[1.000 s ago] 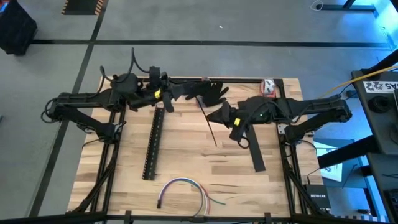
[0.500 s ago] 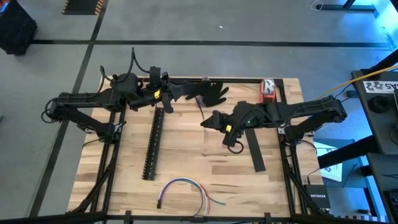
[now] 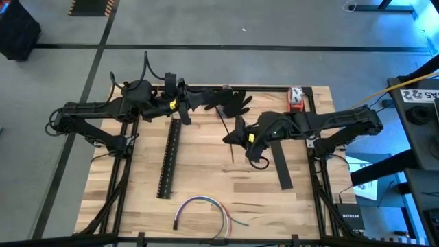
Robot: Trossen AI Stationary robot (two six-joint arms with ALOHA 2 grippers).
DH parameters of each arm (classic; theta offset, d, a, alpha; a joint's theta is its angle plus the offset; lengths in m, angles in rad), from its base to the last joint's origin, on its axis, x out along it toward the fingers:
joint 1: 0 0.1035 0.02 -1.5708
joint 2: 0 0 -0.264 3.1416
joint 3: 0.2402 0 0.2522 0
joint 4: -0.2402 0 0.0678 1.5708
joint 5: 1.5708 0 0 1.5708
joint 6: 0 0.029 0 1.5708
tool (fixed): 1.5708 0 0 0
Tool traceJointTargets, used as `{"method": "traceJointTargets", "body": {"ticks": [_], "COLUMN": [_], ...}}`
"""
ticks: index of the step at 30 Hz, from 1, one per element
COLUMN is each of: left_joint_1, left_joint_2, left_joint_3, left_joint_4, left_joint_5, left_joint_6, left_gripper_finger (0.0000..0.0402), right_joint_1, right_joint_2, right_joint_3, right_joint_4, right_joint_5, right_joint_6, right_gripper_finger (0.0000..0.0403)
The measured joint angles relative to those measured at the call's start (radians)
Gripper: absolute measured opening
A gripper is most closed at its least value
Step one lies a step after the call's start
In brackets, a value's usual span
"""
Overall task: Ziptie cables
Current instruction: Wrap the cable wires together using the black zip tie
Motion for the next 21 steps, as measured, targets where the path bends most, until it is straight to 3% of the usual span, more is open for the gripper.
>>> {"method": "traceJointTargets", "body": {"ticks": [7,15,21], "left_joint_1": [0.040,0.036,0.011], "left_joint_2": [0.000,0.028,0.081], "left_joint_3": [0.000,0.000,0.000], "left_joint_4": [-0.029,-0.077,-0.067], "left_joint_5": [-0.004,-0.007,-0.005], "left_joint_6": [0.100,0.415,0.615], "left_gripper_finger": [0.0000,0.0000,0.0000], "right_joint_1": [-0.041,-0.176,-0.183], "right_joint_2": [0.000,0.011,0.030], "right_joint_3": [0.000,0.000,0.000], "right_joint_4": [0.175,0.267,0.312], "right_joint_5": [-0.136,-0.311,-0.415], "right_joint_6": [0.554,1.385,1.719], "right_gripper_finger": [0.0006,0.0001,0.0000]}}
